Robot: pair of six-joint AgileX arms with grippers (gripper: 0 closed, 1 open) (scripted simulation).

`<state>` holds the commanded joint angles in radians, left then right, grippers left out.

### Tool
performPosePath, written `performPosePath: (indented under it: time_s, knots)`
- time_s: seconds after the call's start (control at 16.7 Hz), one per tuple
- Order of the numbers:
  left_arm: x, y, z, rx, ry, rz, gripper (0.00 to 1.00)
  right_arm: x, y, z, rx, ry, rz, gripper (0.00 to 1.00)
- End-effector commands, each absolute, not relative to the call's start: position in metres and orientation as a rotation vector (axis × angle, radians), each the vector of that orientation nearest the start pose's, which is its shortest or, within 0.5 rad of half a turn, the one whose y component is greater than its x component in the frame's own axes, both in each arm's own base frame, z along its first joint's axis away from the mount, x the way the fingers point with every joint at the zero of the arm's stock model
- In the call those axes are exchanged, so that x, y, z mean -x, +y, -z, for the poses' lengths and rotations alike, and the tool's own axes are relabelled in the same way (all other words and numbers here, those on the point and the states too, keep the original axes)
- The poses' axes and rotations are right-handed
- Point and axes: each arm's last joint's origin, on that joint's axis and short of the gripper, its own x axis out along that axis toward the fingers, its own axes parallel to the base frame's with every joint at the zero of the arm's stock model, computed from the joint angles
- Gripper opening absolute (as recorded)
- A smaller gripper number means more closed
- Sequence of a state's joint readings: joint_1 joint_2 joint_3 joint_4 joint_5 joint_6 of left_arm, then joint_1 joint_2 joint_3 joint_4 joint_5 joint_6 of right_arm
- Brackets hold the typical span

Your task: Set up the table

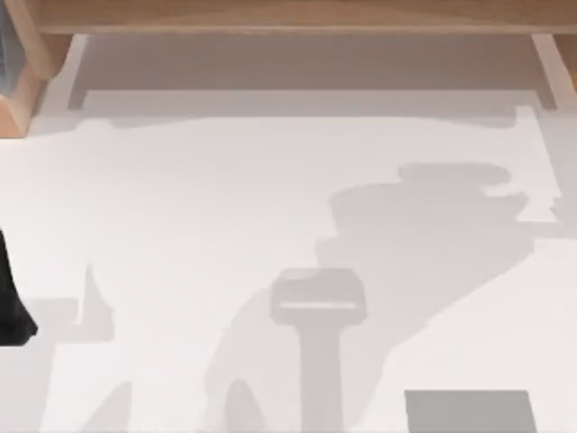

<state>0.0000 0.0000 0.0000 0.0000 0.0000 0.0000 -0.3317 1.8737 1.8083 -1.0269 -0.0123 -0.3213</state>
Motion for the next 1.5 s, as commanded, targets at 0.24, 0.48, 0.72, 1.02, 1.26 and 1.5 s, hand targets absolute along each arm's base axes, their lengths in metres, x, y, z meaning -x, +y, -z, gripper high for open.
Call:
performPosePath:
  time_s: [0.24,0.48,0.72,1.02,1.26,1.5]
  knots:
    - [-0.106,-0.001,-0.160,0.000,0.000,0.000,1.00,-0.437,-0.162,-0.250,0.076,1.306,0.041,1.00]
    - [-0.106,-0.001,-0.160,0.000,0.000,0.000,1.00,-0.467,-0.179,-0.195,0.051,1.433,-0.020,1.00]
    - [-0.106,-0.001,-0.160,0.000,0.000,0.000,1.00,-0.480,-0.180,-0.170,0.046,1.471,-0.051,1.00]
    - [-0.106,-0.001,-0.160,0.000,0.000,0.000,1.00,-0.480,-0.180,-0.169,0.044,1.473,-0.050,1.00]
    - [-0.106,-0.001,-0.160,0.000,0.000,0.000,1.00,-0.470,-0.180,-0.192,0.043,1.476,-0.060,1.00]
    - [-0.106,-0.001,-0.160,0.000,0.000,0.000,1.00,-0.449,-0.181,-0.232,0.044,1.470,-0.055,1.00]
